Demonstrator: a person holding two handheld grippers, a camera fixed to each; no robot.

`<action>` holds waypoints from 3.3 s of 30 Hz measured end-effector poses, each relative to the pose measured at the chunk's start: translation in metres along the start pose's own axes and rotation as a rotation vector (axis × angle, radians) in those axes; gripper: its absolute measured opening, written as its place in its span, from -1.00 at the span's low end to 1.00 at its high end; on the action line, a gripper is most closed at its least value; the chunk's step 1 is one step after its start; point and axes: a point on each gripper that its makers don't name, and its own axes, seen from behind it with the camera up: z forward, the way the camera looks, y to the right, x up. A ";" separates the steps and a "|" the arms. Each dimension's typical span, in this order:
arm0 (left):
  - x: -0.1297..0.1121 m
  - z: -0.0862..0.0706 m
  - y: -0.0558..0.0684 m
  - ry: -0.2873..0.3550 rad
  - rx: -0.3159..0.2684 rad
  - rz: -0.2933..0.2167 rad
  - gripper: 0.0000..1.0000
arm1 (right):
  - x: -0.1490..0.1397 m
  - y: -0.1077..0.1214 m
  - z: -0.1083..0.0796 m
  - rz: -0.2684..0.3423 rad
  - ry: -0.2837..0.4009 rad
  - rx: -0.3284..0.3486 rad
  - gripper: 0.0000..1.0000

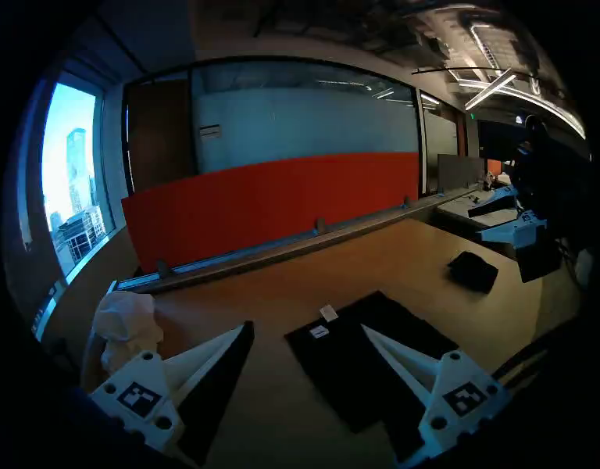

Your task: Fold towel

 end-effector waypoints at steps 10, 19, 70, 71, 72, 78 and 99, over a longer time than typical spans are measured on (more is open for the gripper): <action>-0.042 0.013 0.024 -0.047 -0.065 0.020 0.81 | -0.036 -0.021 0.016 -0.025 -0.060 0.060 1.00; -0.094 0.024 0.049 -0.127 -0.128 0.040 0.81 | -0.079 -0.035 0.030 -0.035 -0.116 0.102 1.00; -0.252 0.072 0.104 -0.459 -0.295 0.107 0.81 | -0.249 -0.090 0.064 -0.072 -0.417 0.260 1.00; -0.252 0.073 0.104 -0.462 -0.296 0.107 0.81 | -0.251 -0.090 0.064 -0.073 -0.421 0.262 1.00; -0.253 0.073 0.104 -0.466 -0.297 0.109 0.81 | -0.252 -0.091 0.063 -0.074 -0.425 0.266 1.00; -0.260 0.075 0.104 -0.492 -0.301 0.130 0.80 | -0.259 -0.091 0.061 -0.071 -0.448 0.281 0.93; -0.264 0.075 0.108 -0.522 -0.313 0.118 0.76 | -0.269 -0.091 0.060 -0.044 -0.472 0.311 0.56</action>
